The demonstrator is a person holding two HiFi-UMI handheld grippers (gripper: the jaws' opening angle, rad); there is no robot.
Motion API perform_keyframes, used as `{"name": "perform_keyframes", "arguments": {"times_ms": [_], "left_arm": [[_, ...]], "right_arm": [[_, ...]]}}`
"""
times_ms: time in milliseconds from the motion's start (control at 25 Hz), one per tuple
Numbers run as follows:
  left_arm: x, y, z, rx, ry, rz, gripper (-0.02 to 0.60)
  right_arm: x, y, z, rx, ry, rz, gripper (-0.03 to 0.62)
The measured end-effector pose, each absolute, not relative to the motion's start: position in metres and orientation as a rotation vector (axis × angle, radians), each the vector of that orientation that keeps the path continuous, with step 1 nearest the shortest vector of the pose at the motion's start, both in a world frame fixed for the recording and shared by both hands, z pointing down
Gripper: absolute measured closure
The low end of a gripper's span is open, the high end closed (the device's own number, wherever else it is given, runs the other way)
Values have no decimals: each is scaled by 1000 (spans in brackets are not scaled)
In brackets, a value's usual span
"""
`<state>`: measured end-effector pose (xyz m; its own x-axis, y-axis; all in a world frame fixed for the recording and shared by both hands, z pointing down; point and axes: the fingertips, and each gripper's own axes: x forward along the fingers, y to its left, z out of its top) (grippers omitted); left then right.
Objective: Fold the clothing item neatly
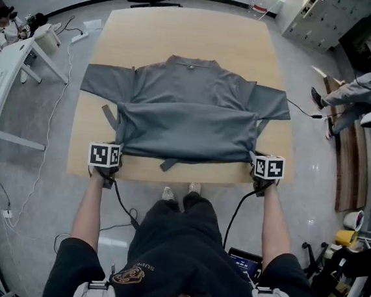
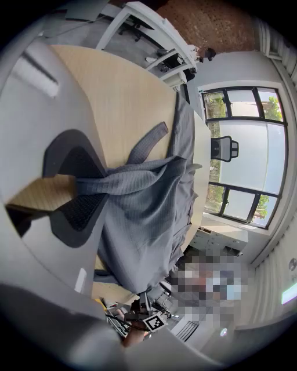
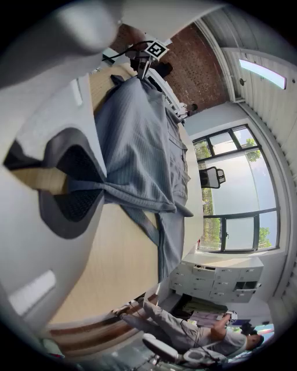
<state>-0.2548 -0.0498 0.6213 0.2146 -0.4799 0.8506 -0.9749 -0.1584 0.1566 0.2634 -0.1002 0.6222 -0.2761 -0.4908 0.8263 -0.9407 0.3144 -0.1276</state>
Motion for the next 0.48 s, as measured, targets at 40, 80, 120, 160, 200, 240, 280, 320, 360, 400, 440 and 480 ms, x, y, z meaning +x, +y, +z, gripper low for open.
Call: {"name": "perform_keyframes", "arguments": {"times_ms": [40, 80, 120, 160, 200, 240, 280, 320, 360, 400, 440, 480], "left_arm": [[-255, -48, 621, 1751, -1368, 858, 504], [-254, -47, 619, 1753, -1379, 867, 502], [-253, -47, 616, 1762, -1392, 878, 492], [-251, -48, 610, 1779, -1404, 886, 399], [-249, -48, 603, 1800, -1414, 886, 347], [-248, -50, 593, 1821, -1427, 874, 323], [-247, -53, 582, 1840, -1443, 853, 322], [-246, -59, 572, 1859, -1462, 829, 322], [-243, -66, 562, 1882, -1477, 809, 322], [-237, -76, 553, 1910, -1485, 794, 322], [-229, -86, 545, 1943, -1484, 783, 324], [-219, -97, 538, 1980, -1473, 773, 325]], "right_arm": [[263, -99, 622, 1264, -1902, 833, 563], [262, -99, 620, 1258, -1918, 834, 562], [260, -99, 618, 1248, -1943, 838, 558], [257, -98, 614, 1233, -1974, 846, 515], [255, -97, 609, 1220, -2005, 859, 465], [256, -95, 604, 1215, -2030, 871, 436], [258, -95, 597, 1219, -2047, 877, 425], [263, -95, 590, 1231, -2057, 873, 423], [269, -97, 584, 1247, -2059, 861, 422], [275, -100, 578, 1267, -2056, 844, 422], [280, -104, 571, 1292, -2054, 829, 422], [285, -110, 566, 1321, -2057, 817, 422]]}}
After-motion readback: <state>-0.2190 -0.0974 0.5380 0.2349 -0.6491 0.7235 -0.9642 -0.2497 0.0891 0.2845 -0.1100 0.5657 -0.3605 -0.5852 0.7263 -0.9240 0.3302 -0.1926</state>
